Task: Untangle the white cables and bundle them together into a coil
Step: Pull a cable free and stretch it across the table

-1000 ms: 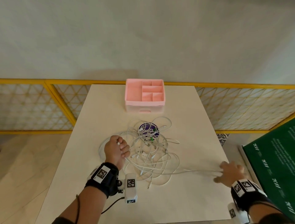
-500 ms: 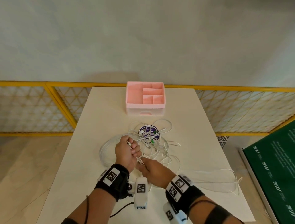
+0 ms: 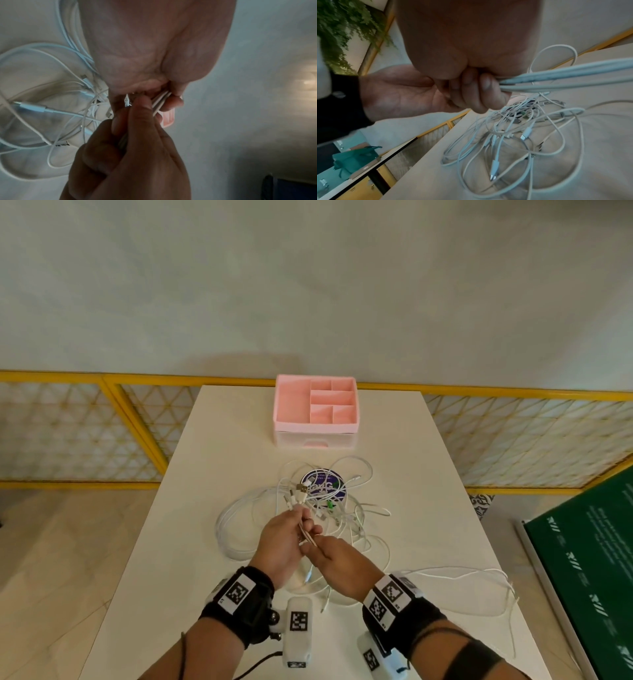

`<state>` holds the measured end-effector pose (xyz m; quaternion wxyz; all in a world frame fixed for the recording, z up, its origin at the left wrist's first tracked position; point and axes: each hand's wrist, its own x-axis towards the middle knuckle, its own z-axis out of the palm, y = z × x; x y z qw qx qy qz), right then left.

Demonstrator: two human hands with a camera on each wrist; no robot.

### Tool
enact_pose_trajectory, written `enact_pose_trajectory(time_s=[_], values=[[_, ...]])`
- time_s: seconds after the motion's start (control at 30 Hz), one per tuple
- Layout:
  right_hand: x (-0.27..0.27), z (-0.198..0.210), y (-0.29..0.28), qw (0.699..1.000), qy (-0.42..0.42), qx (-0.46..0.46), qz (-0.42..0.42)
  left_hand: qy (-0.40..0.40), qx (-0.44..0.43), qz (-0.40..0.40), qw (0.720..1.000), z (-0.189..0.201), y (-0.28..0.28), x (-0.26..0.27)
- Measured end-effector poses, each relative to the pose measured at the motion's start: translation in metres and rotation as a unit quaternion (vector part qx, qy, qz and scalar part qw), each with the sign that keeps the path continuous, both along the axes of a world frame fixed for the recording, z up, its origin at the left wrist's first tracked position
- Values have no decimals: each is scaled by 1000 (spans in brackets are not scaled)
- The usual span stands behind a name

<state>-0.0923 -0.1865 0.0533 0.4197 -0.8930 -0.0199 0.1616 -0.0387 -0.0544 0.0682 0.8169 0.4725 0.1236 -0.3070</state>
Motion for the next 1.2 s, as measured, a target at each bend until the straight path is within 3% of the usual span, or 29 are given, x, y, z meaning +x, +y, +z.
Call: enact_pose_trajectory(time_s=[0.2, 0.47, 0.67, 0.83, 0.9, 1.0, 1.07, 1.2], values=[[-11, -12, -12, 999, -30, -26, -3, -1, -20, 58, 998, 4, -5, 10], [-45, -42, -81, 981, 57, -185, -3, 33, -25, 104, 994, -6, 7, 34], [-71, -56, -174, 937, 141, -312, -70, 72, -34, 133, 988, -9, 27, 47], [-75, -32, -239, 908, 136, -370, -139, 74, -42, 102, 991, -10, 34, 46], [-60, -26, -247, 897, 197, -381, -107, 72, -28, 79, 994, -14, 25, 39], [-29, -36, -267, 861, 312, -402, 4, 72, -20, 77, 994, -14, 22, 34], [9, -33, -263, 874, 320, -365, 1, 71, -14, 91, 993, -13, 26, 35], [84, 33, -183, 936, 227, -268, 28, 70, 0, 125, 990, -15, 40, 36]])
